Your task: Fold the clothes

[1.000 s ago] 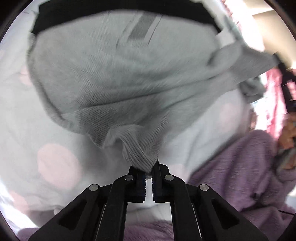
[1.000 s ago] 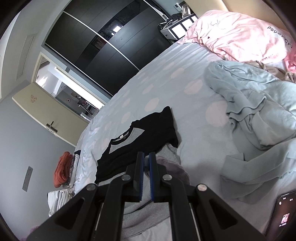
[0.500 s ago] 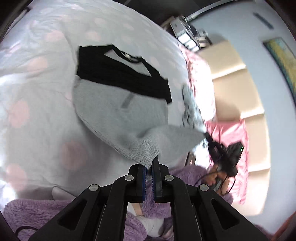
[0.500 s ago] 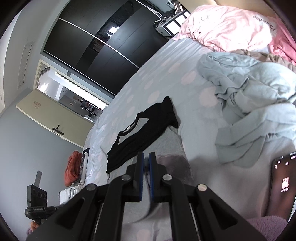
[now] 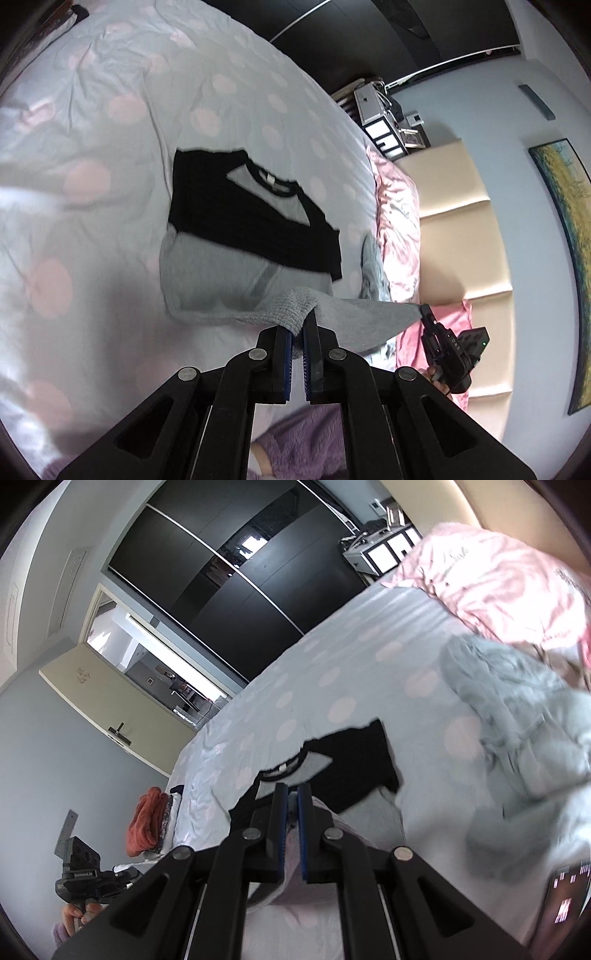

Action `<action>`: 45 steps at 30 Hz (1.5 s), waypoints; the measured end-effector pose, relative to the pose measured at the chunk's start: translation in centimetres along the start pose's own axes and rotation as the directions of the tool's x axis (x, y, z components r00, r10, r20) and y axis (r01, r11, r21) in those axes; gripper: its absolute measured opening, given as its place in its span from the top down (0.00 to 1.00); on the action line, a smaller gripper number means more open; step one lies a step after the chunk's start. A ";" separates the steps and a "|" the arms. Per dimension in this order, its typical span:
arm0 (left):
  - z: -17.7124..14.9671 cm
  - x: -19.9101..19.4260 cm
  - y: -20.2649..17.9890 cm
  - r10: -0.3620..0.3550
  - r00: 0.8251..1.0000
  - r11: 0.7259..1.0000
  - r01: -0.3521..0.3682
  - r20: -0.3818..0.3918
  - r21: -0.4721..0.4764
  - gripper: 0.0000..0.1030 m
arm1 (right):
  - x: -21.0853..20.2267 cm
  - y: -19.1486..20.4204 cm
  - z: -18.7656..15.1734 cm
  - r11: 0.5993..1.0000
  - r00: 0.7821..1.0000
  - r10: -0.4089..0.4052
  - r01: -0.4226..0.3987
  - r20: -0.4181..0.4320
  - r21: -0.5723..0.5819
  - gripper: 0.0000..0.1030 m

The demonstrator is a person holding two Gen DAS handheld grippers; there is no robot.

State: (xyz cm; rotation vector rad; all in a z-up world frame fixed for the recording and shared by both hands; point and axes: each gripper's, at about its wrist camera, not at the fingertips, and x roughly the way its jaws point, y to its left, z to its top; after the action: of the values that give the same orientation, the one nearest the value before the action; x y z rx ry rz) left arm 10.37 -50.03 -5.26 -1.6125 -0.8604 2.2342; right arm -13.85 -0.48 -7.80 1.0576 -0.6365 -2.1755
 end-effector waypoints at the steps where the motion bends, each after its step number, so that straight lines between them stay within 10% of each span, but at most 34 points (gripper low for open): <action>1: 1.3 0.5 0.1 0.006 1.000 1.000 -0.006 -0.001 -0.001 0.95 | 0.8 0.4 0.9 1.000 1.000 -0.004 0.004 0.001 -0.010 0.95; 10: 12.1 8.7 4.2 0.030 0.998 0.997 -0.034 -0.050 -0.076 0.95 | 12.6 0.3 7.5 0.995 0.995 -0.092 0.091 -0.027 -0.047 0.95; 23: 19.8 19.9 12.9 0.079 0.988 0.979 -0.102 -0.133 -0.178 0.89 | 28.0 -7.4 7.7 0.972 0.955 -0.235 0.229 -0.183 -0.055 0.95; 27: 20.5 20.7 14.2 0.049 0.991 0.972 -0.075 -0.121 -0.224 0.87 | 29.7 -8.6 7.8 0.968 0.947 -0.250 0.246 -0.202 -0.045 0.94; 33: 20.8 18.1 14.4 0.049 0.999 0.959 -0.047 -0.001 -0.280 0.50 | 29.7 -10.0 8.6 0.958 0.935 -0.276 0.285 -0.220 0.009 0.88; 45: 15.1 17.3 9.1 0.207 0.975 0.976 -0.211 -0.085 -0.050 0.50 | 25.6 -2.5 4.4 0.955 0.940 -0.222 0.156 -0.258 -0.254 0.89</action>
State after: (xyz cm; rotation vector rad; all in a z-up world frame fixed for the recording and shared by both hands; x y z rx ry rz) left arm -8.58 -52.92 -20.93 -1.8854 -0.7744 2.2817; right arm -30.55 -16.41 -19.98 1.3153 -0.1506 -2.1357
